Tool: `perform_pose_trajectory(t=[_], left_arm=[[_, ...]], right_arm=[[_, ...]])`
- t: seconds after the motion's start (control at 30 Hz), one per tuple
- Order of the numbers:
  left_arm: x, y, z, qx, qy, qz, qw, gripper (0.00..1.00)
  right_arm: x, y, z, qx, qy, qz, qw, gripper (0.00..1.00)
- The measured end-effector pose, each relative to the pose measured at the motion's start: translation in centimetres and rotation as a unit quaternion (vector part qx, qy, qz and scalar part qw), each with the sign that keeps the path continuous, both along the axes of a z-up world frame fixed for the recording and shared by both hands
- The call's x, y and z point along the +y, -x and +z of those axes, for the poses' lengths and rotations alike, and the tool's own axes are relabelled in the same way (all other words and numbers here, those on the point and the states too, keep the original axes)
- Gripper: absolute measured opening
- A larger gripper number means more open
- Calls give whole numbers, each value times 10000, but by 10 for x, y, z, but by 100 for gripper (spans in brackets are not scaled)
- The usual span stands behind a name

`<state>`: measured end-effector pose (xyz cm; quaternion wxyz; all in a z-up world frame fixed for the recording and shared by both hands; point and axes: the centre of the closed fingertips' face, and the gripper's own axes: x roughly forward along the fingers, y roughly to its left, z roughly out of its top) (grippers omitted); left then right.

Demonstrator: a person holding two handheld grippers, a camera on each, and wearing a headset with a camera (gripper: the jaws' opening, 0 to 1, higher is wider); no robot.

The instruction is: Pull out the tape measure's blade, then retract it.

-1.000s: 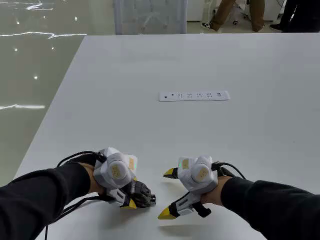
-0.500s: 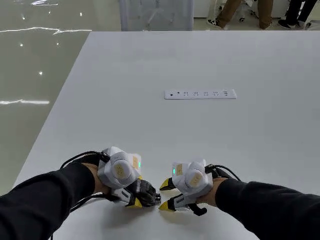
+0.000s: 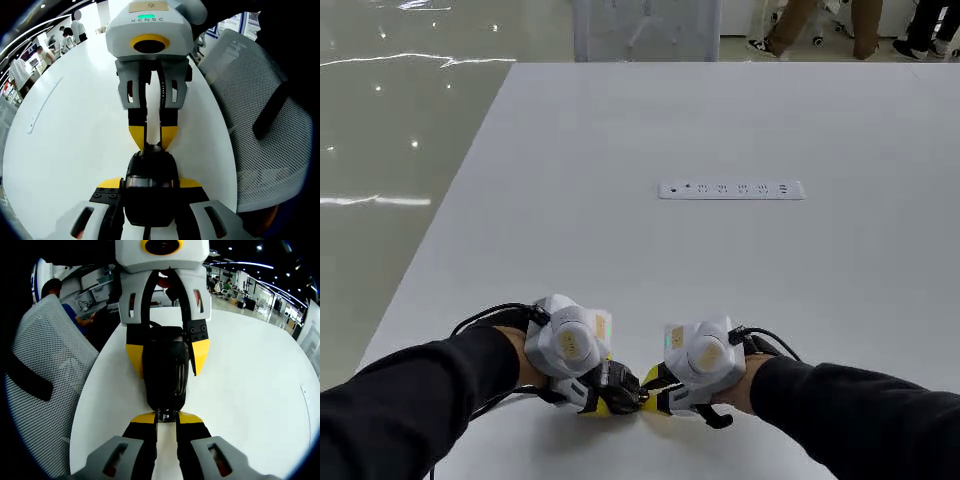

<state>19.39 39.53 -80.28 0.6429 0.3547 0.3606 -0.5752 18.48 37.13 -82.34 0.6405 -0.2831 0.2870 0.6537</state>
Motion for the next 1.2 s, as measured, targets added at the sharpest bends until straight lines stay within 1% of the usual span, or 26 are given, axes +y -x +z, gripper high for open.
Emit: perform_pose_trajectory(t=[0.07, 0.13, 0.27, 0.3, 0.33, 0.4, 0.43, 0.47, 0.5, 0.6, 0.63, 0.73, 0.83, 0.97, 1.2], left_arm=[[0, 0, 0, 12, 2, 2, 10000, 35], [0, -1, 0, 49, 49, 59, 10000, 35], [0, -2, 0, 67, 75, 110, 9999, 35], [0, -1, 0, 66, 69, 108, 9999, 35], [0, -1, 0, 62, 68, 101, 9999, 35], [0, -1, 0, 62, 82, 110, 9999, 35], [0, -1, 0, 65, 92, 122, 9999, 35], [0, -1, 0, 67, 104, 130, 9998, 35], [0, -1, 0, 68, 110, 136, 9998, 35], [0, -2, 0, 69, 125, 173, 9997, 35], [0, -1, 0, 54, 121, 181, 9997, 35], [1, -1, 0, 34, 101, 180, 9998, 35], [0, -2, 0, 65, 174, 218, 9996, 35], [0, -3, 0, 108, 176, 243, 9995, 35], [0, -1, 0, 78, 125, 216, 9997, 35]], right_arm=[[-2, 0, 0, -40, 13, 29, 10000, 9], [-7, -1, 0, -29, 10, -1, 10000, 9], [-15, -3, -1, 13, 62, -42, 10000, 10], [-14, -1, -1, 59, 67, -56, 9999, 10], [-13, -1, -1, 50, 76, -51, 9999, 11], [-11, 0, -2, -87, 189, 37, 9998, 12], [-10, -1, -2, -82, 206, 31, 9997, 13], [-11, -1, -3, -9, 212, -52, 9998, 13], [-10, -1, -4, 32, 211, -108, 9997, 13], [-3, -1, -4, 0, 129, -168, 9998, 14], [-1, -1, -3, -73, 112, -100, 9999, 13], [-5, -3, -2, -10, 115, -111, 9999, 12], [-8, -3, -2, 75, 104, -196, 9997, 11], [-12, -4, -2, 58, 101, -258, 9996, 11], [-23, -4, -3, 18, 217, -264, 9994, 11]])
